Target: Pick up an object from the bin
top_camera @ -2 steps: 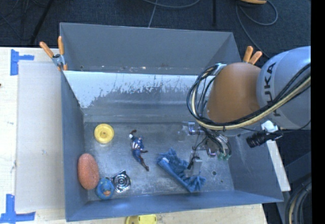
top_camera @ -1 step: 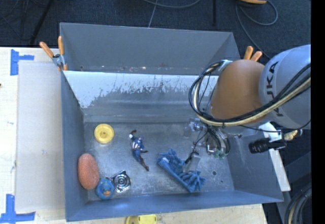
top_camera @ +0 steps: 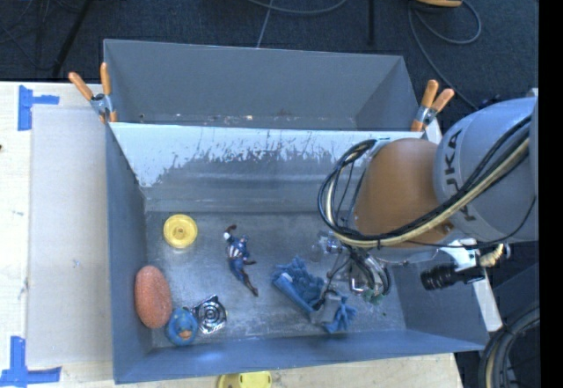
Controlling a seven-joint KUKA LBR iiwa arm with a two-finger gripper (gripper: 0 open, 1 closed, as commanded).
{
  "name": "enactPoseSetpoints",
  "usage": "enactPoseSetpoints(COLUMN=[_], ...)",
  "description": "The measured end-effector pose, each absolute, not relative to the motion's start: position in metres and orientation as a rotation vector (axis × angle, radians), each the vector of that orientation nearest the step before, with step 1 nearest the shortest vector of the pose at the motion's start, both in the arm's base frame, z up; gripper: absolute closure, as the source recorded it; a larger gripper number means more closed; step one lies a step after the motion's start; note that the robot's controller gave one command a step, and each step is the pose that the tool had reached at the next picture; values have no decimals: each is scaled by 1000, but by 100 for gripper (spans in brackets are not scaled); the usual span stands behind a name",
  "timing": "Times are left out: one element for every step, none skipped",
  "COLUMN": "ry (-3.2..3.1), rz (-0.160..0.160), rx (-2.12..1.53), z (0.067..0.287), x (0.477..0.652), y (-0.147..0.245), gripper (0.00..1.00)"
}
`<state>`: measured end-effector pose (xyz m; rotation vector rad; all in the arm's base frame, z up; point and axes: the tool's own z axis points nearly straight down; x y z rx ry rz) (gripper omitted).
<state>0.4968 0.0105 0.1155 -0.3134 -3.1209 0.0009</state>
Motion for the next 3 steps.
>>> enactPoseSetpoints(ry=[-3082,-3085,-3085], rz=[1,0,0], rx=[-581,-589,-589], z=[67,69,69], x=[490,495,495], y=[4,12,12], gripper=[0,100,100])
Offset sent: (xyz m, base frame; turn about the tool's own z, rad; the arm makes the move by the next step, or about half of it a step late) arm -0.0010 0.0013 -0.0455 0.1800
